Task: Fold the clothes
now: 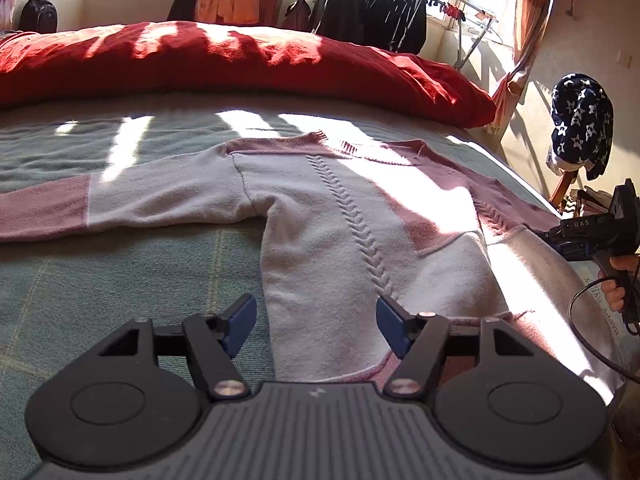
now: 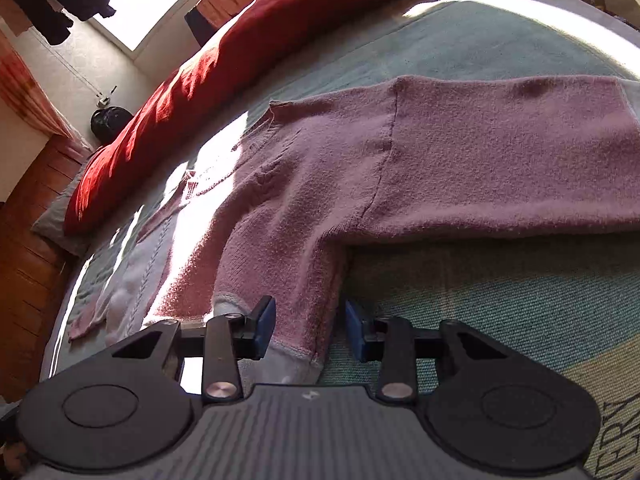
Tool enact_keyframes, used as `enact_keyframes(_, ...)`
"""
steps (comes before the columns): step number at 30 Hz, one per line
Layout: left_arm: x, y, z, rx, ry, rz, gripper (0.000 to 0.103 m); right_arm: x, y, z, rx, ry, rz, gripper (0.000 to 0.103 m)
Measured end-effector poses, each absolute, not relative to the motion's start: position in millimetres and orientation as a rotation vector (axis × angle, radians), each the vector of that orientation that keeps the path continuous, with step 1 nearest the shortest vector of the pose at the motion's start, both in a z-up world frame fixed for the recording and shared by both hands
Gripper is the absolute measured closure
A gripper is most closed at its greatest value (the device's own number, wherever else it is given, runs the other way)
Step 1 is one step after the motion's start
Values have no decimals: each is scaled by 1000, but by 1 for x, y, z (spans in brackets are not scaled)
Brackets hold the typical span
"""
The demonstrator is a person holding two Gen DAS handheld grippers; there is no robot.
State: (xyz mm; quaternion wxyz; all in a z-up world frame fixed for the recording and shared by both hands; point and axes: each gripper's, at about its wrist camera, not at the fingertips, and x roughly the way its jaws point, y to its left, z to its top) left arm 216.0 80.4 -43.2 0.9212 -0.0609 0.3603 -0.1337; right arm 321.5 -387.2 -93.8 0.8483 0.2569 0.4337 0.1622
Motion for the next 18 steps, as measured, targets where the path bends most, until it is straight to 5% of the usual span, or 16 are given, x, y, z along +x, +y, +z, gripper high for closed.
enact_keyframes(3, 209, 83, -45, -127, 746, -258, 36, 321, -380, -89, 457, 894, 319, 88)
enact_keyframes(18, 175, 53, -23, 72, 662, -302, 35, 295, -377, -40, 95, 832, 215, 79)
